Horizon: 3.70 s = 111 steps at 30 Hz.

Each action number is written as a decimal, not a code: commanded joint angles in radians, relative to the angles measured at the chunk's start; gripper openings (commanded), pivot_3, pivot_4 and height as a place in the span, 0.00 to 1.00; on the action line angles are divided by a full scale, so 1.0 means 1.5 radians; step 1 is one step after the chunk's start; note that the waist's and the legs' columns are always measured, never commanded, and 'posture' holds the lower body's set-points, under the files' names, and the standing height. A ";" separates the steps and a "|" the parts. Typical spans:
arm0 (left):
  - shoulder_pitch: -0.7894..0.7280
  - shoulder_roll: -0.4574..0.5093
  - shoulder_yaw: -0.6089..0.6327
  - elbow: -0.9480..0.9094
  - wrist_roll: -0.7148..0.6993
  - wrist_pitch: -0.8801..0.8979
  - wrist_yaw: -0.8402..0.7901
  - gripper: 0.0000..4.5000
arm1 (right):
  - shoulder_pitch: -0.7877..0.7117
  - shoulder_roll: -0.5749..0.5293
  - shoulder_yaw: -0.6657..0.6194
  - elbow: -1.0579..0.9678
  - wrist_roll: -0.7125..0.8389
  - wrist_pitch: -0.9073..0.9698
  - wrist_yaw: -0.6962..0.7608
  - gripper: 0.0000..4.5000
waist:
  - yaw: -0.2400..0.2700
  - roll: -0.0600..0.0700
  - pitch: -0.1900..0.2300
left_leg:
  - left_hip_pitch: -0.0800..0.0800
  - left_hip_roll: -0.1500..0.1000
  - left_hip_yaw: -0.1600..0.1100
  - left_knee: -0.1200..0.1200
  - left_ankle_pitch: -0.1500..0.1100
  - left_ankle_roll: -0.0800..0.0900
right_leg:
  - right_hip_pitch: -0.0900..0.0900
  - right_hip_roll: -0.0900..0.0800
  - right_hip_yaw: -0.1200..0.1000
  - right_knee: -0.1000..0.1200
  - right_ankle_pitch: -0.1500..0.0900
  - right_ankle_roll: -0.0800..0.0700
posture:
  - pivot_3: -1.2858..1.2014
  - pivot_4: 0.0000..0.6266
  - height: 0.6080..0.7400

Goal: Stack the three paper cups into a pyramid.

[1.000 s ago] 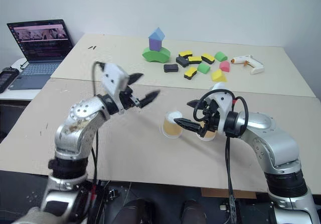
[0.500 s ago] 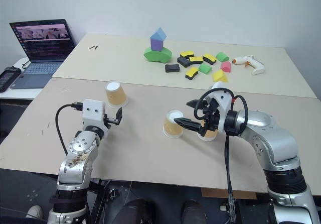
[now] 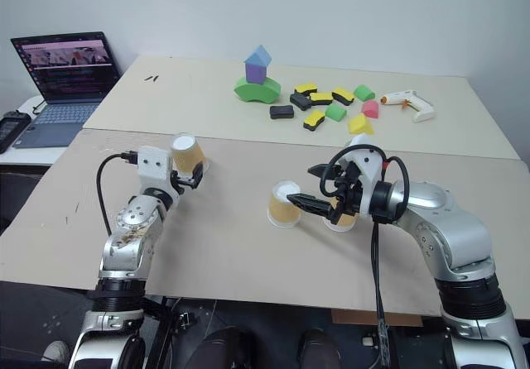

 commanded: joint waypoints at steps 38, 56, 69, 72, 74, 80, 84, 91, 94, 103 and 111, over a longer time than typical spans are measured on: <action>-0.159 0.036 -0.006 0.191 -0.037 -0.091 -0.064 0.76 | 0.014 0.004 -0.019 -0.018 -0.005 -0.018 -0.019 1.00 | -0.001 0.000 0.000 | 0.000 0.000 0.000 0.000 0.000 0.000 | 0.000 0.000 0.000 0.000 0.000 0.000 | 0.52 0.24 0.73; -0.160 0.136 -0.131 0.169 -0.138 -0.116 -0.546 0.76 | 0.038 0.004 -0.031 -0.032 -0.015 -0.014 -0.046 1.00 | -0.008 0.000 0.000 | 0.000 0.000 0.001 0.000 0.000 0.000 | 0.000 0.000 0.000 0.000 0.000 0.000 | 0.52 0.24 0.73; -0.144 0.096 -0.220 0.165 -0.132 -0.133 -0.659 0.76 | 0.048 -0.007 -0.048 -0.042 -0.016 -0.012 -0.056 1.00 | -0.006 0.000 0.000 | 0.000 -0.001 0.001 0.000 0.000 0.000 | 0.000 0.000 0.000 0.000 0.000 0.000 | 0.52 0.24 0.73; -0.162 0.071 -0.228 0.194 -0.115 -0.151 -0.643 0.76 | 0.052 -0.009 -0.050 -0.048 -0.013 -0.010 -0.059 1.00 | -0.003 0.000 0.000 | 0.000 -0.001 0.001 0.000 0.000 0.000 | 0.000 0.000 0.000 0.000 0.000 0.000 | 0.52 0.24 0.73; -0.172 0.058 -0.231 0.211 -0.108 -0.162 -0.637 0.76 | 0.054 -0.010 -0.052 -0.050 -0.012 -0.010 -0.061 1.00 | -0.001 0.000 0.000 | 0.000 -0.001 0.001 0.000 0.000 0.000 | 0.000 0.000 0.000 0.000 0.000 0.000 | 0.52 0.24 0.73; -0.185 0.037 -0.233 0.231 -0.099 -0.175 -0.639 0.76 | 0.057 -0.014 -0.056 -0.054 -0.011 -0.009 -0.063 1.00 | -0.001 0.000 0.000 | 0.000 0.000 0.001 0.001 0.000 0.000 | 0.000 0.000 0.000 0.000 0.000 0.000 | 0.52 0.24 0.73; -0.184 0.040 -0.232 0.225 -0.100 -0.169 -0.644 0.82 | 0.059 -0.018 -0.057 -0.055 -0.012 -0.008 -0.063 1.00 | -0.001 0.000 0.000 | 0.000 0.000 0.000 0.001 0.000 0.000 | 0.000 0.000 0.000 0.000 0.000 0.000 | 0.52 0.24 0.73; -0.179 0.054 -0.219 0.178 -0.115 -0.134 -0.652 0.98 | 0.055 -0.017 -0.052 -0.050 -0.011 -0.009 -0.061 1.00 | -0.002 0.000 0.000 | 0.000 0.000 0.000 0.001 0.000 0.000 | 0.000 0.000 0.000 0.000 0.000 0.000 | 0.52 0.24 0.73; -0.178 0.066 -0.213 0.153 -0.122 -0.115 -0.653 0.98 | 0.054 -0.016 -0.050 -0.048 -0.011 -0.010 -0.060 1.00 | -0.002 0.000 0.000 | 0.000 0.000 0.000 0.001 0.000 0.000 | 0.000 0.000 0.000 0.000 0.000 0.000 | 0.52 0.24 0.73; -0.170 0.189 -0.183 -0.020 -0.194 0.022 -0.711 0.98 | 0.054 -0.018 -0.052 -0.039 -0.012 -0.014 -0.051 1.00 | -0.006 0.000 0.000 | 0.000 0.000 0.000 0.001 0.000 0.000 | -0.001 0.001 0.001 0.000 0.000 0.000 | 0.52 0.24 0.73; -0.174 0.243 -0.145 -0.126 -0.271 0.129 -0.692 0.98 | 0.128 -0.119 -0.234 -0.024 0.003 -0.014 -0.015 1.00 | 0.002 0.001 0.000 | 0.000 -0.001 0.000 0.001 0.000 0.000 | 0.000 0.000 0.000 -0.001 0.000 0.001 | 0.52 0.24 0.73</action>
